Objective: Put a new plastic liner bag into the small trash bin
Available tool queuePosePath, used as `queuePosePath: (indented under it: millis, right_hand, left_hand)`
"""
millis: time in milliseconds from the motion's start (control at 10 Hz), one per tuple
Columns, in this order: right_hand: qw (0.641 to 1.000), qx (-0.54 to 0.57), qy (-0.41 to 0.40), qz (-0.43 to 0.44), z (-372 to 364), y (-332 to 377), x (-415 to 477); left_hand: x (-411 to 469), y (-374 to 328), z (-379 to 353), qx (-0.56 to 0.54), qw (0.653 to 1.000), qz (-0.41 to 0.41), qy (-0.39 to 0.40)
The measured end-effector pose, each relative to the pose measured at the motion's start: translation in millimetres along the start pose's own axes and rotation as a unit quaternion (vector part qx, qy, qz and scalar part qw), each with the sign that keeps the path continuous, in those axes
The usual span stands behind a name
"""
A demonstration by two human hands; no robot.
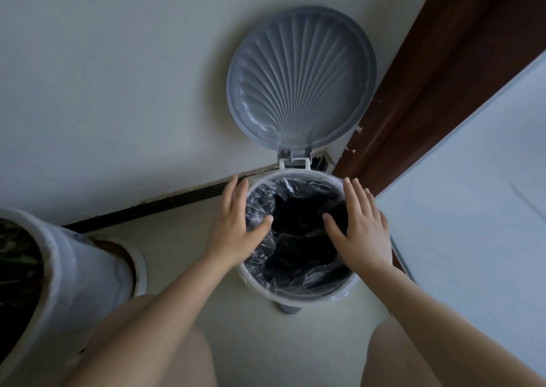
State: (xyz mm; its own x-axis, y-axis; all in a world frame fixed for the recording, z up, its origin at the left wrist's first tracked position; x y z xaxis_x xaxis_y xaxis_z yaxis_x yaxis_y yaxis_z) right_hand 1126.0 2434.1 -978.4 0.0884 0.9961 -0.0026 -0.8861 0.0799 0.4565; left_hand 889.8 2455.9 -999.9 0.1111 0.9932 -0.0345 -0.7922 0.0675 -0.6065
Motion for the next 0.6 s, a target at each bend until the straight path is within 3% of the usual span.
queuePosePath:
  millis: [100,200,400,600]
  right_hand:
    - [1.0,0.005,-0.023,-0.001,11,0,-21]
    - [1.0,0.013,0.003,-0.012,-1,-2,-41]
    - [0.998,-0.037,0.043,-0.03,-23,-6,-51]
    - [0.994,-0.087,0.062,-0.025,9,9,-44]
  left_hand:
    - [-6,-6,32,0.029,0.995,-0.029,-0.092]
    - [-13,-13,23,0.079,0.993,-0.072,-0.057]
    - [-19,7,-14,0.154,0.986,-0.048,0.03]
    - [-18,-6,12,0.175,0.983,-0.021,0.057]
Point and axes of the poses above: each hand's wrist, its own x-axis towards the middle knuckle, its own z-axis out of the back of the hand, y = z × x, the point moved 10 cm from there along x, towards the middle knuckle, and after that the axes turned 4 degrees about x, right-handed, at the moved point
